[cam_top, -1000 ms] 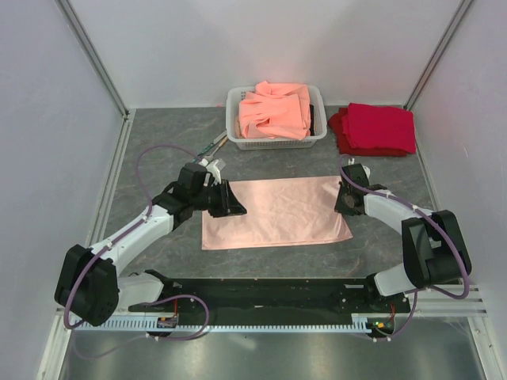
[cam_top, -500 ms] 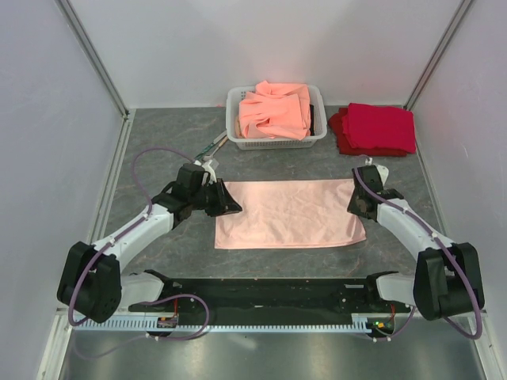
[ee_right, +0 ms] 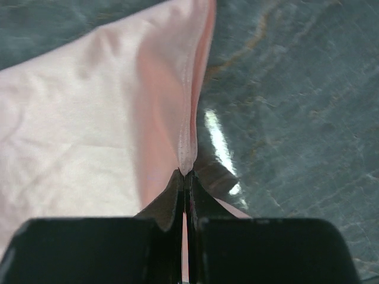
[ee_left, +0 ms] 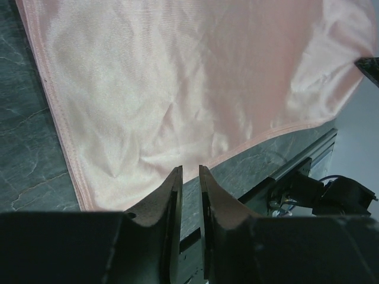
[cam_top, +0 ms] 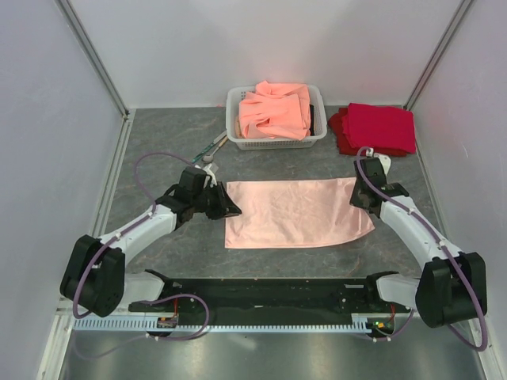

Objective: Fold the napkin into a case and place the utensils inside
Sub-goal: Fold the rectangle-folded napkin at the center of the board.

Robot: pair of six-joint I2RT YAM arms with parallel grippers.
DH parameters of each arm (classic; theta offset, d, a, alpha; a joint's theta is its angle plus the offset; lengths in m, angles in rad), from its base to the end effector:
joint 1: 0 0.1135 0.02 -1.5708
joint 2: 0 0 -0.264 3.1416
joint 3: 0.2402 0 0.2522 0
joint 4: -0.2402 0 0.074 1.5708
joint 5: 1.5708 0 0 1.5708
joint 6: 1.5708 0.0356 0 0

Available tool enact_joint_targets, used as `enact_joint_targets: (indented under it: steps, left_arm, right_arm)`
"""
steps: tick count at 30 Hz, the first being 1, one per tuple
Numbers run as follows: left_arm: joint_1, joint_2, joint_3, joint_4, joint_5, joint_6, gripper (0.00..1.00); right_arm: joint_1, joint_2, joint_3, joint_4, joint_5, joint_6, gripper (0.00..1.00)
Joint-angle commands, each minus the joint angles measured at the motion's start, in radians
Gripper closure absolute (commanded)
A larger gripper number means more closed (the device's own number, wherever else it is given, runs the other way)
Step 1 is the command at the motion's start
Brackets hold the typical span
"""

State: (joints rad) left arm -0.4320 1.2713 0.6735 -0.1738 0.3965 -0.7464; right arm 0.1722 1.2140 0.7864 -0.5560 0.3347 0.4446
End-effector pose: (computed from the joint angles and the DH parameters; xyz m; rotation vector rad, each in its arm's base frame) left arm 0.2258 -0.1192 0.2030 -0.1821 2.5052 -1.0054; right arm 0.2337 0.0288 0.2243 0.4623 2.4402 -0.1716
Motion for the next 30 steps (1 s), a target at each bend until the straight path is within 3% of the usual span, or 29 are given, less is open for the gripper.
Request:
enact_joint_targets:
  steps: [1, 14, 22, 30]
  left_arm:
    - [0.003, 0.023, -0.022, 0.053, -0.022, -0.036, 0.77]
    - [0.006, -0.010, -0.067, -0.012, -0.182, -0.062, 0.79]
    - [0.012, -0.053, -0.109, -0.079, -0.376, -0.082, 0.80]
    - [0.015, -0.026, -0.163, -0.044, -0.337, -0.091, 0.81]
  right_arm:
    - [0.101, -0.004, 0.111, -0.015, -0.040, 0.002, 1.00]
    - [0.507, 0.185, 0.243, 0.089, -0.108, 0.210, 1.00]
    - [0.624, 0.378, 0.347, 0.185, -0.186, 0.328, 1.00]
    - [0.668, 0.484, 0.395, 0.264, -0.240, 0.391, 1.00]
